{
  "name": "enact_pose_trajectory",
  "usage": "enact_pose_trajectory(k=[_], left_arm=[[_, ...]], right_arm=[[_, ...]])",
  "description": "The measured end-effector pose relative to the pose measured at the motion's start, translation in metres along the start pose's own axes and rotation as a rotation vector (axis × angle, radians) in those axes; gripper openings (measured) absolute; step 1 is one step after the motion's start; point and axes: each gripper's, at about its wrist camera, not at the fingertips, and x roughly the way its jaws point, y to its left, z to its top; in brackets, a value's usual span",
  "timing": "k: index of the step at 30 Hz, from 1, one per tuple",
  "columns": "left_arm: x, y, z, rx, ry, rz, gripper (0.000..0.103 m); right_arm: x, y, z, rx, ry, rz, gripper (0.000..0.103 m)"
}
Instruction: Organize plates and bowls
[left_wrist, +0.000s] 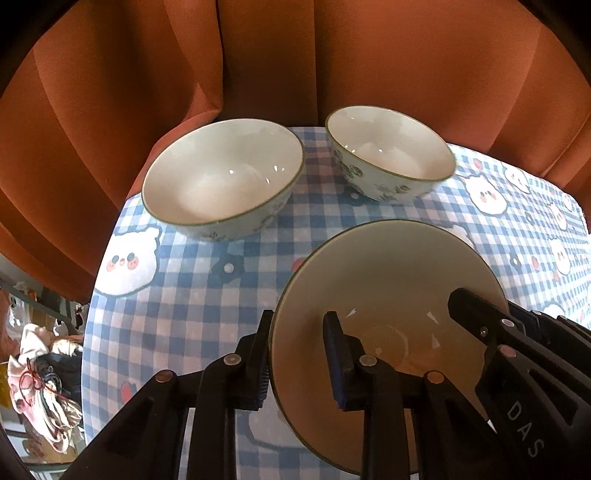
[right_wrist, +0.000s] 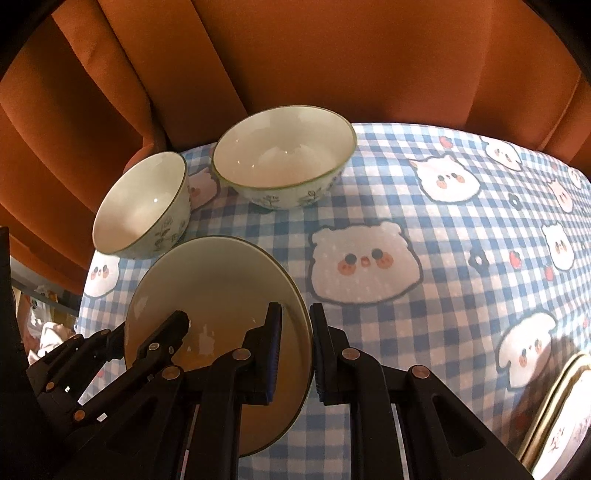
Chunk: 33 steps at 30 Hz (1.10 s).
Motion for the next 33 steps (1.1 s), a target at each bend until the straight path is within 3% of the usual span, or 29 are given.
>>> enact_pose_trajectory(k=[15,33], left_arm=[[-0.047,-0.018,-0.035,0.023,-0.008,-0.041,0.024],[-0.093,-0.088,-0.091,-0.004,-0.009,0.007,0.025]], right_arm=[[-0.049,-0.020,-0.043,0.028,-0.017,-0.030,0.019],[-0.102,-0.079,-0.093,-0.009,-0.011,0.022,0.019]])
